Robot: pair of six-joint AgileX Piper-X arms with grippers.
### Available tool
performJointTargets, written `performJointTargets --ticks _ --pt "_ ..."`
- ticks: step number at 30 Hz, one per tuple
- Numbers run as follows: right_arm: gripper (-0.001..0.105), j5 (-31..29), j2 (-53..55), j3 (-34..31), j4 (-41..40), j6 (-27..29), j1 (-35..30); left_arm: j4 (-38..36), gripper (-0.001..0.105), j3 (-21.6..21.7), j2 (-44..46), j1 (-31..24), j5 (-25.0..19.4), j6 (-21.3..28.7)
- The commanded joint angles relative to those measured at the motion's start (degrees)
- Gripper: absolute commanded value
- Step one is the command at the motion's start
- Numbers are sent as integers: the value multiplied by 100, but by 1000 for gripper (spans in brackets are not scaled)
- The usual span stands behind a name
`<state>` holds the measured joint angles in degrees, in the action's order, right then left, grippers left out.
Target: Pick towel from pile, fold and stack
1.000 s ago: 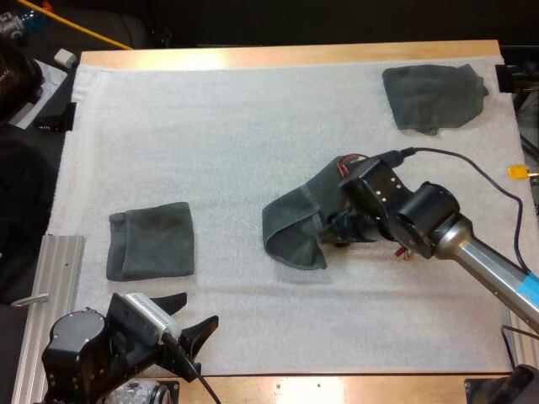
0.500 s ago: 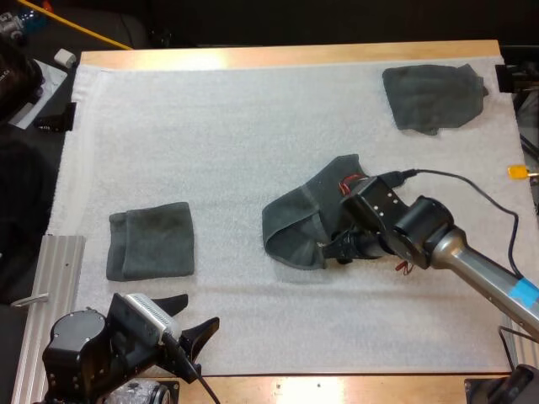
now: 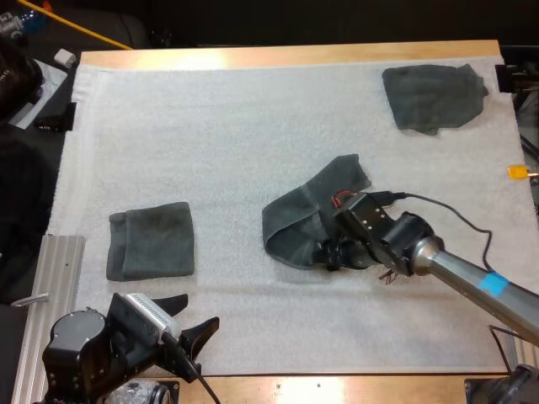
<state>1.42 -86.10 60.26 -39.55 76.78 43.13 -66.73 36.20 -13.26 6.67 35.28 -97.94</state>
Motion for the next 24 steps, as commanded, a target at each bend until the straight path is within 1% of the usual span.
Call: performJointTargets --ticks 1,4,6,9,16,18,19,24 --pt "58 226 -317 -42 341 -223 7 -27 62 47 -38 26 51 -58" --pt "56 358 -593 -46 570 -378 21 -41 62 41 -40 28 57 -55" --pt "57 264 -419 -43 523 -293 7 -32 62 29 -21 24 43 -56" --pt "57 334 -627 -67 749 -456 5 -59 62 20 -9 20 41 -75" --pt "57 748 -1047 -65 1083 -838 2 -149 62 24 -35 19 41 -81" --pt "55 842 -1111 -86 1124 -907 -1 -191 62 26 -32 24 23 -74" --pt "50 853 -1119 -75 1145 -934 1 -190 62 33 -47 14 35 -66" --pt "10 818 -1122 -67 1167 -1021 8 -205 62 28 -37 20 37 -51"
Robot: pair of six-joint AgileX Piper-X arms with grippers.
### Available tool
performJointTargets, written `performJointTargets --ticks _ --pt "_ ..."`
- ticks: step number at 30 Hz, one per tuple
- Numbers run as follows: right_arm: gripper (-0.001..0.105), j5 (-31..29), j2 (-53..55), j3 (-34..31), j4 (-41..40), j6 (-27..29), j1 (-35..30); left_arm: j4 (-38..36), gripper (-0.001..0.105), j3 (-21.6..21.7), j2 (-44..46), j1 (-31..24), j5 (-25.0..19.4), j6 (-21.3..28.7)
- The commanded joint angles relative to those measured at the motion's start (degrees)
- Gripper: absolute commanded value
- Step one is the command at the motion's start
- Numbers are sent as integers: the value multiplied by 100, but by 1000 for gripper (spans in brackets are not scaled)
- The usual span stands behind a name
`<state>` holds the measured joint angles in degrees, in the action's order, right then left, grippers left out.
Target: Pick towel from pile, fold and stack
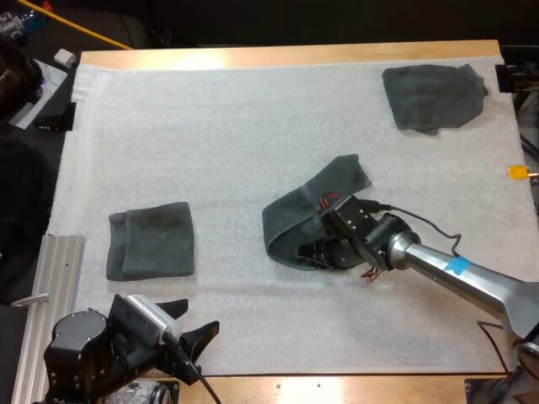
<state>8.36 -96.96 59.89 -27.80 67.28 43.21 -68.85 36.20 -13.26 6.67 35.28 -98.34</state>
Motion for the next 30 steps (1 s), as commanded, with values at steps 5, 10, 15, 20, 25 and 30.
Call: performJointTargets --ticks 5,10,15,20,25,30 --pt "0 20 93 -20 43 -2 -9 -13 62 35 -25 15 42 -16" --pt "0 -98 594 38 5 218 7 -2 62 27 -31 32 48 -17" --pt "0 -614 1249 286 -431 764 16 -10 62 19 -24 41 49 -14" --pt "0 -991 1710 925 -1091 1336 4 -6 62 18 -23 42 36 -10" --pt "0 -1098 1922 1705 -1541 1724 15 -1 62 20 -26 47 45 -6" --pt "0 -1207 2003 2276 -1703 1892 26 2 62 25 -33 57 53 0"
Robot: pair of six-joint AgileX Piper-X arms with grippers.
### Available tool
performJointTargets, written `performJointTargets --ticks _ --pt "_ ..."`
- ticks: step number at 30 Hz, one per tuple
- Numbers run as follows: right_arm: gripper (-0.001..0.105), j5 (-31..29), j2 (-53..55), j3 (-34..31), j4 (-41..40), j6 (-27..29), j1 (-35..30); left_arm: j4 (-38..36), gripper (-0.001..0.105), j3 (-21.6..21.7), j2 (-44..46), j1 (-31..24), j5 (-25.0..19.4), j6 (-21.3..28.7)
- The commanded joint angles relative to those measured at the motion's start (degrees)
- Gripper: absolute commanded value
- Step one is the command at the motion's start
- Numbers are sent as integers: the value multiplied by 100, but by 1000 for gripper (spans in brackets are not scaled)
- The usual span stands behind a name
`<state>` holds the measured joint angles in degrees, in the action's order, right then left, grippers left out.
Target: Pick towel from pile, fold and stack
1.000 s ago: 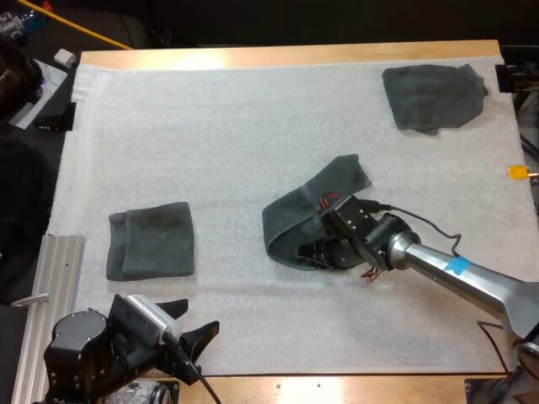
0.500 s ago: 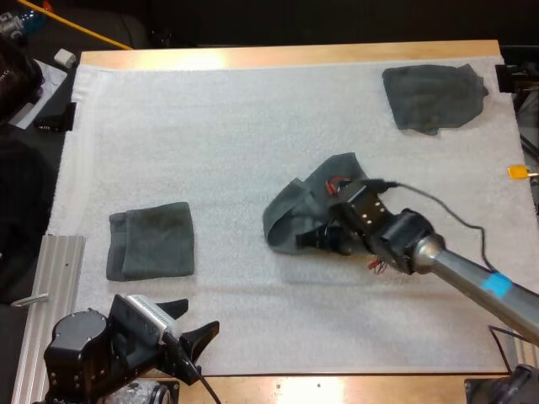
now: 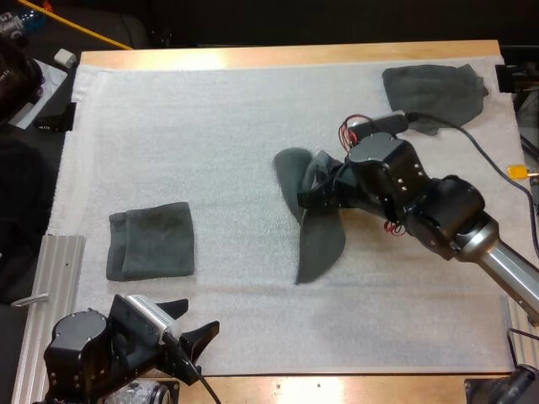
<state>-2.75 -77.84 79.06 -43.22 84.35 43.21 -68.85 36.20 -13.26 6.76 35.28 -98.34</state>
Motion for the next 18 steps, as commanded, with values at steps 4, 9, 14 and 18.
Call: performJointTargets --ticks 4,9,14,18 --pt "1 -1 84 55 -618 163 27 5 62 18 -12 22 71 -24" --pt "0 8 -1 -500 -1160 167 160 6 62 31 -18 33 75 -21" --pt "0 -256 -59 -1033 -1172 -10 205 26 62 21 -15 33 78 -6" --pt "2 -877 -183 -1031 -1409 -135 119 28 62 11 -38 35 89 -13"
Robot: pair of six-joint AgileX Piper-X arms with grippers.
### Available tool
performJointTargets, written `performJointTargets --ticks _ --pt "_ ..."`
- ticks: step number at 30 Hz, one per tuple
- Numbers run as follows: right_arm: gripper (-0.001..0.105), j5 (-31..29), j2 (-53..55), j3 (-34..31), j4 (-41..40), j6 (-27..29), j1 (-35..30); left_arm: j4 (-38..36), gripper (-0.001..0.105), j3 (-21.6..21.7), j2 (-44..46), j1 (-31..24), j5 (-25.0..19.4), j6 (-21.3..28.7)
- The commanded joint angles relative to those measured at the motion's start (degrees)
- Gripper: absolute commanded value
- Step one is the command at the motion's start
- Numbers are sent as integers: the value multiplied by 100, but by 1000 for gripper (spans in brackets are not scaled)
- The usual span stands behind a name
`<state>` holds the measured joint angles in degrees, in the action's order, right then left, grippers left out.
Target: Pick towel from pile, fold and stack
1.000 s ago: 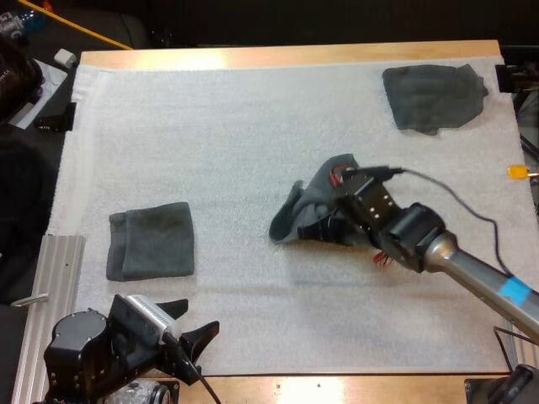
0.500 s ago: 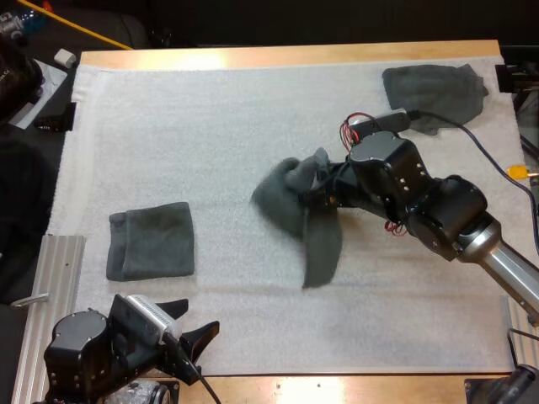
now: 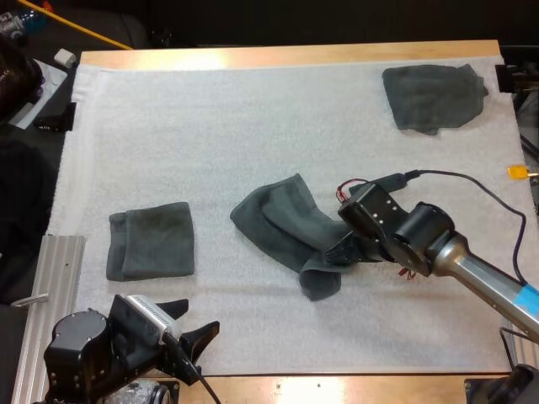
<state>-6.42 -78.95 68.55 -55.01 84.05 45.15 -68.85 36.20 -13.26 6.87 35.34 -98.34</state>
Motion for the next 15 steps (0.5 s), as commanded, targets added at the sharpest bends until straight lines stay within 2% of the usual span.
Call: performJointTargets --ticks 1,3,7,10,11,12,15 --pt "5 -642 -154 46 -375 -96 -102 14 62 6 -19 29 95 -1" --pt "19 -787 -217 57 -499 -115 -149 14 62 23 -39 24 91 -13" --pt "66 -975 -296 127 -726 30 -274 23 63 14 -18 12 92 -20" --pt "52 -963 -153 55 -662 -101 -219 3 62 20 -25 25 80 2" --pt "64 -1048 -30 60 -748 -101 -233 -10 62 23 -31 28 82 -7" --pt "68 -1086 37 61 -817 -98 -229 -23 62 24 -31 31 84 -8" --pt "68 -1117 240 54 -1120 -136 -240 -16 62 22 -35 33 89 12"
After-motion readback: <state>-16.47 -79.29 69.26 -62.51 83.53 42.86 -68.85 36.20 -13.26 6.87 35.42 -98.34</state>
